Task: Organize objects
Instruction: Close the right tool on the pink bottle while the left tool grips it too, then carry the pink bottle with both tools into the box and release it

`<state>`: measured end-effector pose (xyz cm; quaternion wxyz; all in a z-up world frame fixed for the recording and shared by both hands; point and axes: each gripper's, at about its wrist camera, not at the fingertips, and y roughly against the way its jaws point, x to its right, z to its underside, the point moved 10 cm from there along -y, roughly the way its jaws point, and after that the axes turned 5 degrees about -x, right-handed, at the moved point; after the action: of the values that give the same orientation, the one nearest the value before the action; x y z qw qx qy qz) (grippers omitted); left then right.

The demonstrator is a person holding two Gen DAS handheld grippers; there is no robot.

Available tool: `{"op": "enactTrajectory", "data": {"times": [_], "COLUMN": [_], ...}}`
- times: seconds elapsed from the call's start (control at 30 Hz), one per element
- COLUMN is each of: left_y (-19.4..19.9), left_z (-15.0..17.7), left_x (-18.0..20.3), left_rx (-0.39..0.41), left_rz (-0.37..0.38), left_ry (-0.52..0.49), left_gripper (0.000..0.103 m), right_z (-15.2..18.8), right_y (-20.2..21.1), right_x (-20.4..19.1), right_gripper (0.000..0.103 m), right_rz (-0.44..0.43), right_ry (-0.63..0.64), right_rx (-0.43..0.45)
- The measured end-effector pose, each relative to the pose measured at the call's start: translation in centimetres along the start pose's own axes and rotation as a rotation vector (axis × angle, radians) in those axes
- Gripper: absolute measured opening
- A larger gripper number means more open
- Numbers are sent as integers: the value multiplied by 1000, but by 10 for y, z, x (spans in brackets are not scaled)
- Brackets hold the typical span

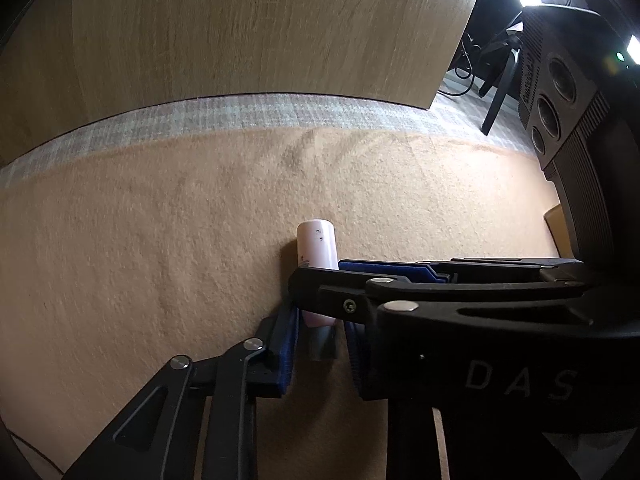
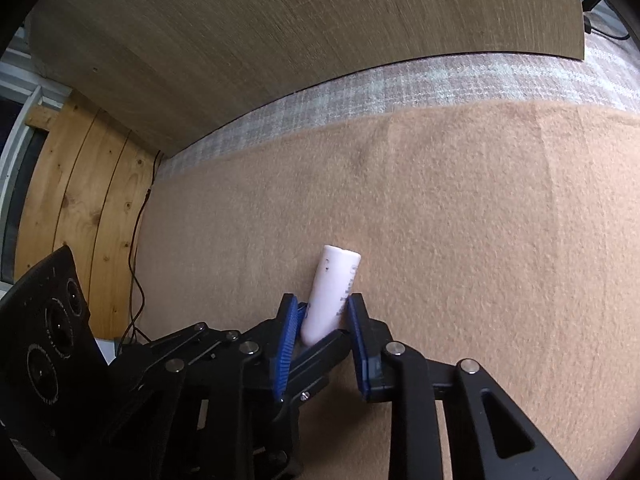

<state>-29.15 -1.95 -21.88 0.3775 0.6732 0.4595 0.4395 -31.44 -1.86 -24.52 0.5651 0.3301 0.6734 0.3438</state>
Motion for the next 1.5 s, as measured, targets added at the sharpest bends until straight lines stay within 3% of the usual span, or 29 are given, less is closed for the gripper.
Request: {"op": "enactTrajectory", "data": {"times": [0.27, 0.47, 0.8, 1.13, 1.33, 1.5], "left_y": [1, 15, 34, 16, -12, -37], "left_z": [7, 7, -15, -23, -25, -26], "left_x": [23, 72, 214, 368, 435, 462], "left_rx": [-5, 24, 83, 74, 21, -23], "left_rz": [11, 20, 97, 198, 232, 245], "left_ry": [-12, -61, -218, -364, -413, -429], "left_gripper": [23, 23, 23, 23, 23, 23], "right_z": [13, 23, 38, 66, 80, 85], "right_y": [15, 58, 178, 295, 326, 332], "right_x": [7, 25, 88, 197, 258, 295], "right_gripper": [23, 23, 23, 23, 23, 23], "right_rz": [-11, -25, 26, 108, 122, 109], "right_ry": [-9, -16, -55, -149, -226, -285], "right_rx": [9, 48, 192, 285, 304, 300]}}
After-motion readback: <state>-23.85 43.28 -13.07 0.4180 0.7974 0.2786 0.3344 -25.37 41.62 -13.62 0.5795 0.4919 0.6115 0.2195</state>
